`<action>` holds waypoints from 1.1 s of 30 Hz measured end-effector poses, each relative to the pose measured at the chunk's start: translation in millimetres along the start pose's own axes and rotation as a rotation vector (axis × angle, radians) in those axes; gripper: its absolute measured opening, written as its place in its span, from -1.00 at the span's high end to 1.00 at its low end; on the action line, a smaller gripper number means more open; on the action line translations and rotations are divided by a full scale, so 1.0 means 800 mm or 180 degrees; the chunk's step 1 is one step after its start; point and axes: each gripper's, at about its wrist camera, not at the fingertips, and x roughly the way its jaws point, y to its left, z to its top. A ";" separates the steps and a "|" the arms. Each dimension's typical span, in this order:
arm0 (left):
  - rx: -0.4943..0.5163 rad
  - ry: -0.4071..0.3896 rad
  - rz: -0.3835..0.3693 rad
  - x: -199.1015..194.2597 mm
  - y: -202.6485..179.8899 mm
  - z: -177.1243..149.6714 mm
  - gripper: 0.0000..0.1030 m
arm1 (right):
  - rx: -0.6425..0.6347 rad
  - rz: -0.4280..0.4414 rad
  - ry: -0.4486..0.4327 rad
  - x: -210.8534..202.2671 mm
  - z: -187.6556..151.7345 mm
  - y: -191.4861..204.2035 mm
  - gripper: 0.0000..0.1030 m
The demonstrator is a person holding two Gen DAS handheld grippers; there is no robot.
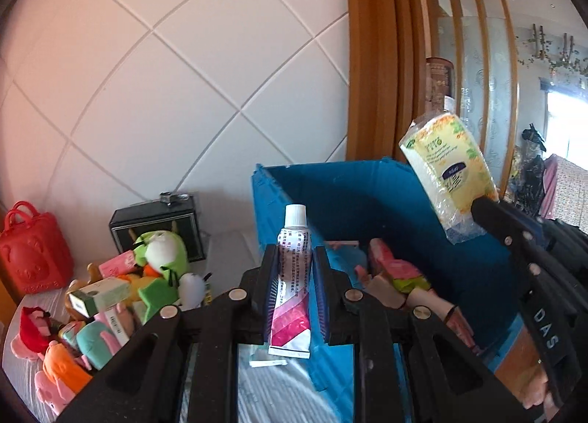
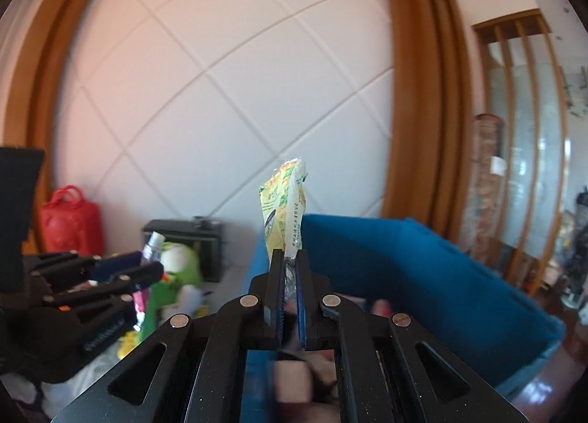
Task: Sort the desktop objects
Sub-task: 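Carry the toothpaste tube and snack bag over the blue crate with both tools, then open both tools to drop the tube and bag into the crate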
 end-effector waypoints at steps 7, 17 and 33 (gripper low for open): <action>0.0022 0.0241 -0.0247 0.044 -0.095 0.025 0.64 | -0.0003 -0.0447 0.0187 0.025 -0.014 -0.079 0.89; 0.0254 0.0554 -0.0305 0.081 -0.168 0.015 0.64 | -0.0064 -0.0803 0.0574 0.054 -0.057 -0.149 0.89; 0.0280 0.0847 -0.0200 0.099 -0.182 0.006 0.38 | -0.0046 -0.0840 0.0768 0.073 -0.075 -0.180 0.87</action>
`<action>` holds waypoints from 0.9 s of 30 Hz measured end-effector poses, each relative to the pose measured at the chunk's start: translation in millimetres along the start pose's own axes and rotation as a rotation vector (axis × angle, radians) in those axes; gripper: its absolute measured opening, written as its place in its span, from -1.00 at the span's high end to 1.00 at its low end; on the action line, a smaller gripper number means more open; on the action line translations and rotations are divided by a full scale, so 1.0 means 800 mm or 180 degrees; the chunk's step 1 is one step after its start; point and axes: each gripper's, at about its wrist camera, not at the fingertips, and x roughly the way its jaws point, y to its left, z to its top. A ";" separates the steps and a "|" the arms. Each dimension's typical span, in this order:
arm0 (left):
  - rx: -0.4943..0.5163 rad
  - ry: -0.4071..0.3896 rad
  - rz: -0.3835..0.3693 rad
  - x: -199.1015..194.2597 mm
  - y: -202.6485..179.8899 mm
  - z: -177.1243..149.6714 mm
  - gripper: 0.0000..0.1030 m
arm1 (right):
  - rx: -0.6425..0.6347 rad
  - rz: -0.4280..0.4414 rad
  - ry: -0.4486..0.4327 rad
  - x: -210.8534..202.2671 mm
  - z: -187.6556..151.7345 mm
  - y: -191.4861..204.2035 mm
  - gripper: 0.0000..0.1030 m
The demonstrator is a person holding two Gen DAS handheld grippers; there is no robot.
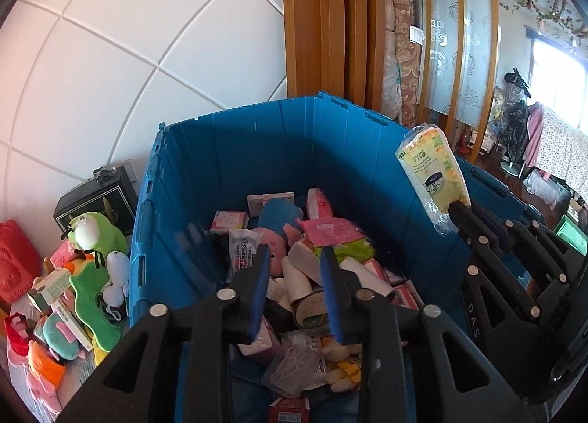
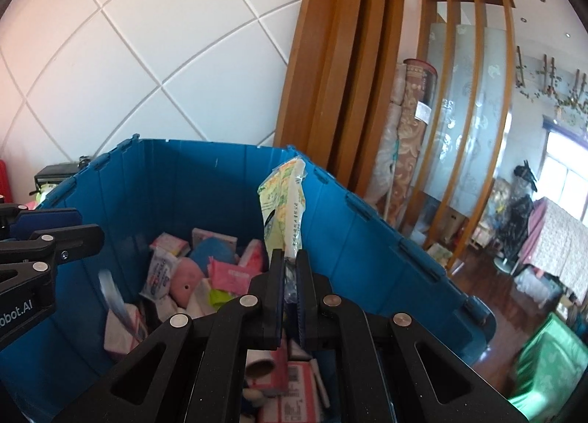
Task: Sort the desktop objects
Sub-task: 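Open both tools to drop the tube and bag into the crate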
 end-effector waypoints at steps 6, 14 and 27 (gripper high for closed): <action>-0.0006 -0.0084 0.0039 -0.006 0.003 -0.003 0.02 | 0.0048 -0.0011 -0.0031 -0.008 0.000 -0.005 0.44; -0.0092 -0.0165 0.0031 -0.018 0.016 -0.006 0.02 | 0.0020 -0.0105 -0.0218 -0.029 0.003 -0.006 -0.98; -0.0479 -0.0512 0.0247 -0.068 0.107 -0.036 0.01 | 0.0003 0.0167 -0.0679 -0.085 0.024 0.042 -1.00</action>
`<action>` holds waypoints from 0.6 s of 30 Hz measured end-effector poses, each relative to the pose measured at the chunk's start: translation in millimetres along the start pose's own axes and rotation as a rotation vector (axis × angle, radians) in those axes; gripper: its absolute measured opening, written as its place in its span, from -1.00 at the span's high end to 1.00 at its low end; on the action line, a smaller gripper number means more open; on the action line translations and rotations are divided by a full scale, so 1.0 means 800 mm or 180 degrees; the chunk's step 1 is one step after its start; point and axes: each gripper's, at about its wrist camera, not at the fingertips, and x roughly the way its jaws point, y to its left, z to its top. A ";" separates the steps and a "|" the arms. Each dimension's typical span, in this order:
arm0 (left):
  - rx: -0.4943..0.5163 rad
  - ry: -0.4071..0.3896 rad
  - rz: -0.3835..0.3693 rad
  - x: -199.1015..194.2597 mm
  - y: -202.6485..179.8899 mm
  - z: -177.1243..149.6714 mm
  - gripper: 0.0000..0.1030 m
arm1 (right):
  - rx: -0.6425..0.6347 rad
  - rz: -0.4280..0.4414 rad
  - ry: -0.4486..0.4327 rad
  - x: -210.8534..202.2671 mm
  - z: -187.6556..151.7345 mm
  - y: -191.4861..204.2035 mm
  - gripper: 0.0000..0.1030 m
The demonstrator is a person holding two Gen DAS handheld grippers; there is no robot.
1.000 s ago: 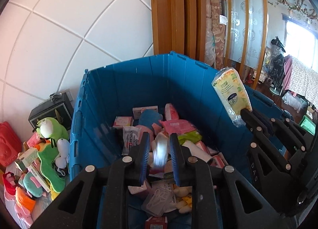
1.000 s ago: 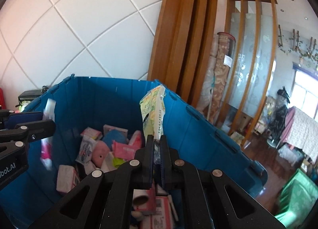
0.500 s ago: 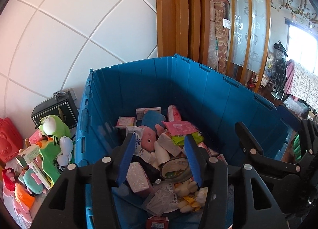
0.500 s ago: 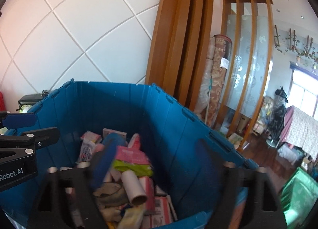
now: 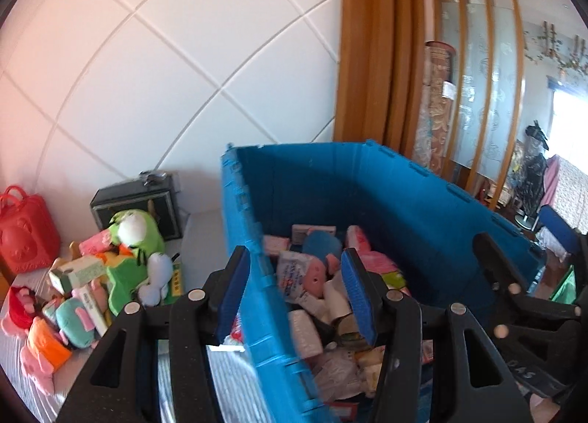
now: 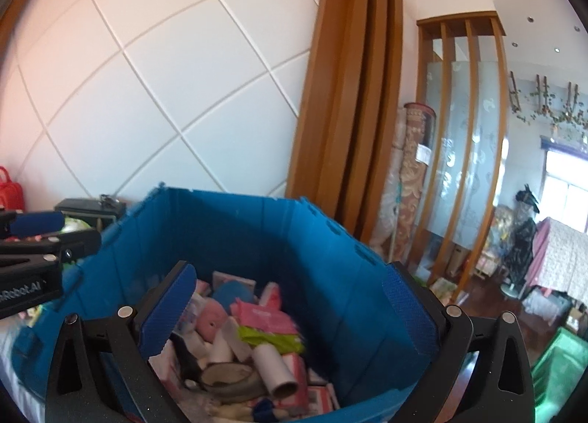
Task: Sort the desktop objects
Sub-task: 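Open both tools to drop the tube and bag into the crate, then move both tools back to the pile and grasp the green jar with the right tool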
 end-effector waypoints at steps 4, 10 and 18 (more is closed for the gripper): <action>-0.0115 0.0019 0.0105 -0.010 0.049 -0.010 0.01 | -0.0041 0.0182 -0.0111 -0.012 0.010 0.036 -1.00; -0.0305 0.0007 0.0411 -0.028 0.138 -0.032 0.01 | 0.0021 0.0677 -0.0141 -0.025 0.024 0.106 -1.00; -0.0556 0.0303 0.0989 -0.024 0.272 -0.076 0.01 | 0.0062 0.1400 -0.0027 -0.025 0.030 0.214 -1.00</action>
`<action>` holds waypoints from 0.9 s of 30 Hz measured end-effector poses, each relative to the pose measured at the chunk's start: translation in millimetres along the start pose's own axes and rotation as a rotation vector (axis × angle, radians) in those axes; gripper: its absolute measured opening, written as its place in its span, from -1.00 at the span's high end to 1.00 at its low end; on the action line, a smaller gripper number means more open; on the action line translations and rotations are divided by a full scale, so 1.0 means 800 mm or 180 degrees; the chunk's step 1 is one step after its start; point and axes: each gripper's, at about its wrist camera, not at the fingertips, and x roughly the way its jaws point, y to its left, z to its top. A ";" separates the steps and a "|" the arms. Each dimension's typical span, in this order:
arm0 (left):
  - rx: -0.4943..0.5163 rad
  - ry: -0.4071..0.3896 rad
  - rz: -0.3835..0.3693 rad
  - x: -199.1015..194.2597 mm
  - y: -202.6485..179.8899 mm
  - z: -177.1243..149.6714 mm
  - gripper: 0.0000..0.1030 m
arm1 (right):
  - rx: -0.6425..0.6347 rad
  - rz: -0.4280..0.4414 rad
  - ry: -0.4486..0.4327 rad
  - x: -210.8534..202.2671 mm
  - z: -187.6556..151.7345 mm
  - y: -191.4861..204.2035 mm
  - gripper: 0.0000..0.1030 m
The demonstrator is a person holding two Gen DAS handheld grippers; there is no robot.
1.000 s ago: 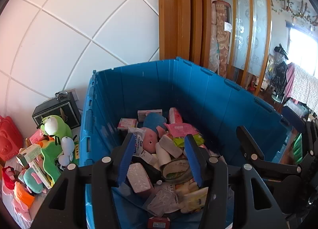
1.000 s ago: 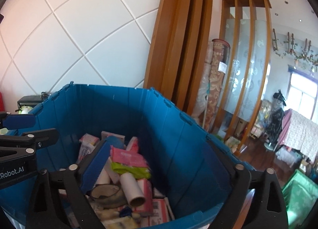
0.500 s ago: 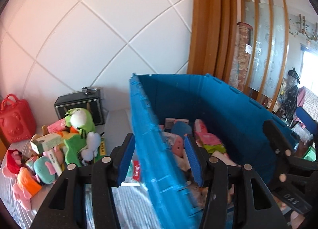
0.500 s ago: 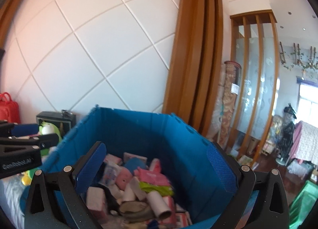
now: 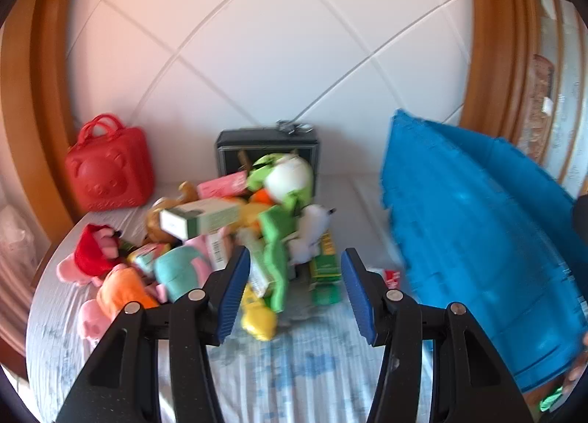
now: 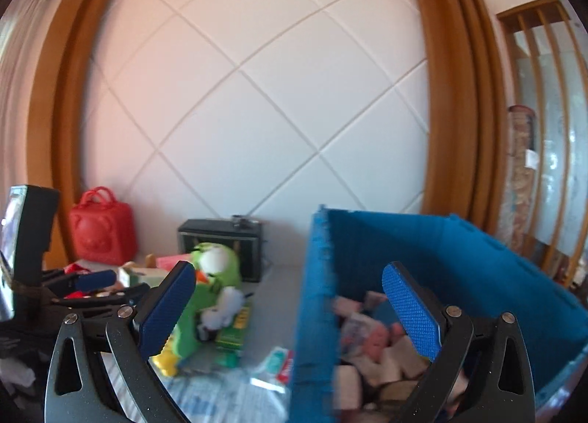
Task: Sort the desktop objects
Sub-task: 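Move both tools back to the pile and grasp the green jar with the right tool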
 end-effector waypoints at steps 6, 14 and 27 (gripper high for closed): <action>-0.0149 0.0311 0.0232 0.051 0.064 -0.025 0.01 | -0.0104 0.0314 0.0270 0.051 -0.024 0.058 -1.00; -0.0314 0.0803 0.0131 0.141 0.089 -0.071 0.01 | 0.0120 0.0470 0.0958 0.150 -0.092 0.077 -1.00; -0.0231 0.1528 -0.0138 0.274 0.057 -0.129 0.01 | 0.0243 0.0425 0.1790 0.263 -0.201 0.080 -1.00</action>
